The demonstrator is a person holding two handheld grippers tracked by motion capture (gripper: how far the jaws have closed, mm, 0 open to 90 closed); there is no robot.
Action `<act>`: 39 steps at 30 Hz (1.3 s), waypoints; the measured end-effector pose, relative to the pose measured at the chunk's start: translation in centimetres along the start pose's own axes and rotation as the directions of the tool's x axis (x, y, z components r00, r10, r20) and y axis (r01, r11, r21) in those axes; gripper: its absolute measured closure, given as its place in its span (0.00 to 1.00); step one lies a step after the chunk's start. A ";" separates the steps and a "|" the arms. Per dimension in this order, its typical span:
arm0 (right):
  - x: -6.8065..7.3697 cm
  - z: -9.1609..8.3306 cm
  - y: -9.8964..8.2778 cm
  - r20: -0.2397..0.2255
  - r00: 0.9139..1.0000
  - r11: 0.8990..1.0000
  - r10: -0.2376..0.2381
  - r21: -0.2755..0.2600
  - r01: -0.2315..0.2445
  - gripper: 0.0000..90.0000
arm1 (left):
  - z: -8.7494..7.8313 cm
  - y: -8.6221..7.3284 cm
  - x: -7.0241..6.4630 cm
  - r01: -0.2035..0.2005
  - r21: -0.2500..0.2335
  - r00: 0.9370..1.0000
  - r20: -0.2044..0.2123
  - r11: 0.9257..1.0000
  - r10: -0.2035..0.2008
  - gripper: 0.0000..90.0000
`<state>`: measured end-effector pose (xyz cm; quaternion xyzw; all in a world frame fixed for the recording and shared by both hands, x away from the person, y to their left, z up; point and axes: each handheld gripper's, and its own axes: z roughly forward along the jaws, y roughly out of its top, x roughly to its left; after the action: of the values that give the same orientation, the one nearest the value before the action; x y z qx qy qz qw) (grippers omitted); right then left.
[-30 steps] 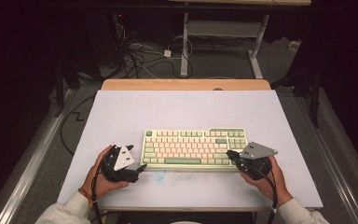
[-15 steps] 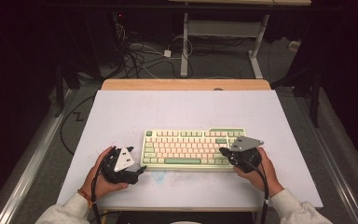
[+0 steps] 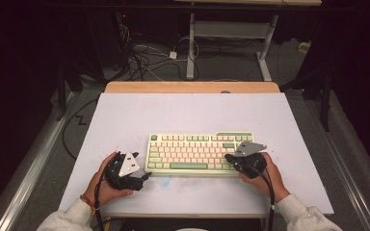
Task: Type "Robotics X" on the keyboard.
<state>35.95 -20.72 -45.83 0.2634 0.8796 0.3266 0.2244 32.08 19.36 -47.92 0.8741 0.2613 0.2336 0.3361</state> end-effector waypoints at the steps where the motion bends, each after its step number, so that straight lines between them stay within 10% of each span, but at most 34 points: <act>1: 0.0 0.1 -0.2 0.001 1.000 1.000 0.000 -0.004 0.000 1.00 | 0.0 0.0 0.0 0.006 -0.002 1.000 0.003 1.000 -0.006 0.22; 11: 0.0 0.0 -0.7 0.003 1.000 0.999 0.029 -0.033 -0.028 1.00 | -0.4 0.1 0.2 0.032 0.008 0.999 0.021 0.999 -0.032 0.36; 24: 0.2 0.0 -0.9 0.014 0.999 0.999 0.032 -0.043 -0.031 1.00 | -1.0 0.3 0.9 0.054 0.029 0.995 0.077 0.998 -0.056 0.96; 39: 0.3 0.0 -0.9 0.026 1.000 0.999 0.017 -0.048 -0.016 1.00 | -1.3 0.8 0.8 0.056 0.021 0.994 0.090 0.998 -0.058 0.97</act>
<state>35.43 -21.13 -46.57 0.2694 0.8662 0.3460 0.2395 32.22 19.95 -46.27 0.8791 0.2730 0.1816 0.3460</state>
